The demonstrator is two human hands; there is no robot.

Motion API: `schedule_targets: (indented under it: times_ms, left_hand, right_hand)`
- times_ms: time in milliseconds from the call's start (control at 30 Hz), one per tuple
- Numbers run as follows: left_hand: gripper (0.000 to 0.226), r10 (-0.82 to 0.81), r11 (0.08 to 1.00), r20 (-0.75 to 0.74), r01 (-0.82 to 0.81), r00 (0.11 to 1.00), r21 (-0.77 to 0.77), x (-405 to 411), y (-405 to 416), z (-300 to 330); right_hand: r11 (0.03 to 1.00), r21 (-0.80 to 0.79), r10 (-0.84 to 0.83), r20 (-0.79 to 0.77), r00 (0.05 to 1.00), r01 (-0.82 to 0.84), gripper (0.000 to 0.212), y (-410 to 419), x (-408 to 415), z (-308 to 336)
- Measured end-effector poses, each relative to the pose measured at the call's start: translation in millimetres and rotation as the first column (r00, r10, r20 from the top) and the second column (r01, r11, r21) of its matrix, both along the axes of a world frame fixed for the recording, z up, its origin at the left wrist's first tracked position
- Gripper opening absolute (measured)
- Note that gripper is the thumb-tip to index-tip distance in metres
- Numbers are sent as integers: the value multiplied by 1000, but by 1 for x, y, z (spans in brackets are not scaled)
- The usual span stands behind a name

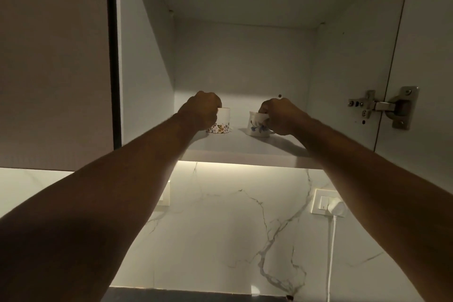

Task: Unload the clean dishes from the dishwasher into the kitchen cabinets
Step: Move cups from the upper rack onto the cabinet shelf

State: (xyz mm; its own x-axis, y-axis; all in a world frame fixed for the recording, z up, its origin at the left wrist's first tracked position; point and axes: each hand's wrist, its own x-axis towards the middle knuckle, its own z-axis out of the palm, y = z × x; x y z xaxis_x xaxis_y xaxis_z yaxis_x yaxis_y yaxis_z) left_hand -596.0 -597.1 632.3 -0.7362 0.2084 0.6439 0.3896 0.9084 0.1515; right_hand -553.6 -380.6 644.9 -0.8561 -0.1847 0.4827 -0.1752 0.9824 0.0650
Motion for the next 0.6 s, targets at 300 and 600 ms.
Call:
schedule_targets:
  times_ms: [300,600]
  left_hand:
    - [36,15,979,127,11,992,-201,-7,5,4]
    - [55,117,967,181,-71,977,-244,-8,12,2]
  right_hand:
    - [998,52,-43,68,997,39,38,-2,-21,-1]
    - [994,43,-104,121,987,99,47,4,-33,-7]
